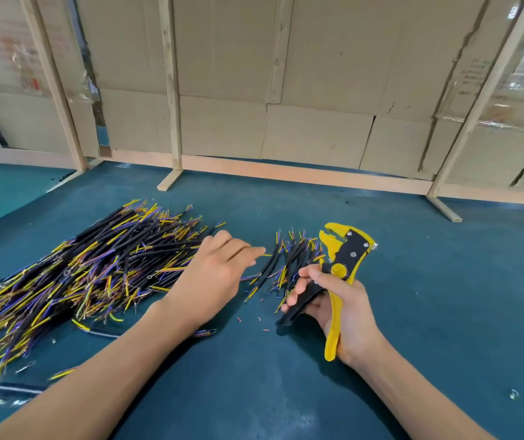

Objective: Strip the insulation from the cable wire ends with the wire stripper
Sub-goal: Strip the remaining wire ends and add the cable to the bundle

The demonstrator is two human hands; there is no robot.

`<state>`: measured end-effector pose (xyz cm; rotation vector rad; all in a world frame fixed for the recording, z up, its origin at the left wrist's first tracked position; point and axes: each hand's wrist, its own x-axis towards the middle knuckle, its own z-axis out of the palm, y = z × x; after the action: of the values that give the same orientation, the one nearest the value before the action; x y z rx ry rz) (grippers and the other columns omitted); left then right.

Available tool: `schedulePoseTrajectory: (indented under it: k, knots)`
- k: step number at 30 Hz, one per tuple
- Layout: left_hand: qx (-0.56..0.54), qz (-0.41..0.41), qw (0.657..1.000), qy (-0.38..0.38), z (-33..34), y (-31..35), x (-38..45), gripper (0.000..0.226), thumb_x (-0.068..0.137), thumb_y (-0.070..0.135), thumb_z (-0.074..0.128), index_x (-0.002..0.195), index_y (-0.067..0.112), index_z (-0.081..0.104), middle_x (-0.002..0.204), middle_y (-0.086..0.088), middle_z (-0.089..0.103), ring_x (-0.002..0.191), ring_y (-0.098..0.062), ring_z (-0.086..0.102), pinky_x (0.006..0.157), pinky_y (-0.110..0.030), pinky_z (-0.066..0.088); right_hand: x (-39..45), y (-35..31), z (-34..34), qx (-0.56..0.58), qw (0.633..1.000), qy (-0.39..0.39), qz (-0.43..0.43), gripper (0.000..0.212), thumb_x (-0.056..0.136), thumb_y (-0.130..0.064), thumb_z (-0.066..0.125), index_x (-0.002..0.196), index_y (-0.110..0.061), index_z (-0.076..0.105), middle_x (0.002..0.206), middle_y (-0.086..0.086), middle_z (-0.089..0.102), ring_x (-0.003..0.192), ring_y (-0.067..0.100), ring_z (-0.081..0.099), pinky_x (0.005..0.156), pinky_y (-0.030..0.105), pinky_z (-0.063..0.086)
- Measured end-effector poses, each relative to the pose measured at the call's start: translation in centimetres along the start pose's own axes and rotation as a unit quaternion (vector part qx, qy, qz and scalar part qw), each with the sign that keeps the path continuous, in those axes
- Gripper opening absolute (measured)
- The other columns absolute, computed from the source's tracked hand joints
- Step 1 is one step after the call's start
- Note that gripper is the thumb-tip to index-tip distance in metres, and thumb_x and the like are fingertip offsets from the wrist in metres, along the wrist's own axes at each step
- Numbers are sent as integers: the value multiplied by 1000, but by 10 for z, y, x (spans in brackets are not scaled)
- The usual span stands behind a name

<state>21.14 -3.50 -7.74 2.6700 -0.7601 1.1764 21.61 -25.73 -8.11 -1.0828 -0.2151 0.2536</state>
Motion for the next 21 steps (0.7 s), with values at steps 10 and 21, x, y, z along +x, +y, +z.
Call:
schedulePoseTrajectory:
  k: [10, 21]
  knots:
    - [-106, -22, 993, 38, -13, 4, 5, 18, 101, 18, 57, 118, 18, 61, 84, -1, 70, 69, -25, 63, 57, -40, 55, 4, 0, -3, 2, 999, -26, 18, 31, 80, -21, 79, 97, 3, 69, 97, 33, 66, 72, 42, 65, 72, 55, 55]
    - [-163, 67, 984, -18, -24, 29, 11, 27, 100, 23, 54, 106, 4, 72, 84, 0, 69, 67, -23, 60, 56, -37, 53, -3, -3, -6, -7, 996, -85, -12, 21, 91, -12, 72, 101, 6, 66, 89, 24, 63, 76, 37, 63, 75, 53, 55]
